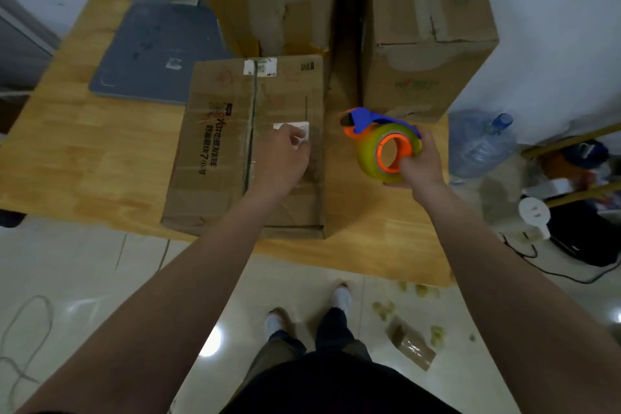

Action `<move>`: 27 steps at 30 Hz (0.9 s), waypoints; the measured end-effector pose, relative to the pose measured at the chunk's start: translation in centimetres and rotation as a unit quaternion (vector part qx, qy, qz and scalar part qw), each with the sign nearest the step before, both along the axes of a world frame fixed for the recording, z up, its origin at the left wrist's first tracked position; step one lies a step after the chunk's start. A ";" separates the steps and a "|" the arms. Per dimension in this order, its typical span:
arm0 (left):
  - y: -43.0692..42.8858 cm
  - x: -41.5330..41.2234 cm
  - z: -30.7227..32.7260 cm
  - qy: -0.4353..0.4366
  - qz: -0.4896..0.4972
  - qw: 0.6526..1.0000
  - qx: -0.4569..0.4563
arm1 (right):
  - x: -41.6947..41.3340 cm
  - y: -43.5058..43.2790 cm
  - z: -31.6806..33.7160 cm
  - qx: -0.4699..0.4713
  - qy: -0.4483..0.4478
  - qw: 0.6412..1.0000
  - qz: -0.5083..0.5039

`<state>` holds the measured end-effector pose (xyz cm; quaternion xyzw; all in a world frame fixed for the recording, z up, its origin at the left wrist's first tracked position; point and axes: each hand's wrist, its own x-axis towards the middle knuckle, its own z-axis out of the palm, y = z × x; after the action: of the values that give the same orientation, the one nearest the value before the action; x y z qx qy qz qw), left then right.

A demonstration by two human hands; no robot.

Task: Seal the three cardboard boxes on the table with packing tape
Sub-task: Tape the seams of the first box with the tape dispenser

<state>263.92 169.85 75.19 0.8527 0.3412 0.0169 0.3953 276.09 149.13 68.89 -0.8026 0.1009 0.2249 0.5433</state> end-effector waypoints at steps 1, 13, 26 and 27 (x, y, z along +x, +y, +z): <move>-0.3 -0.2 1.3 -0.009 0.033 0.995 -0.094 | -0.6 0.2 1.4 0.019 -0.007 1.000 -0.005; 1.5 -5.6 10.4 0.015 0.085 0.917 -0.390 | -9.0 3.9 10.5 0.053 -0.165 0.985 0.019; 5.9 -11.8 11.9 -0.029 0.081 0.868 -0.490 | -16.3 8.4 13.0 0.097 -0.107 0.989 0.011; 6.1 -12.0 11.9 -0.033 0.084 0.865 -0.494 | -16.6 8.5 13.1 0.098 -0.104 0.990 0.010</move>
<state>251.88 175.99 87.07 0.5132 0.3619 -0.0930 0.7727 259.48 157.68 82.04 -0.7657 0.0133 0.1547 0.6242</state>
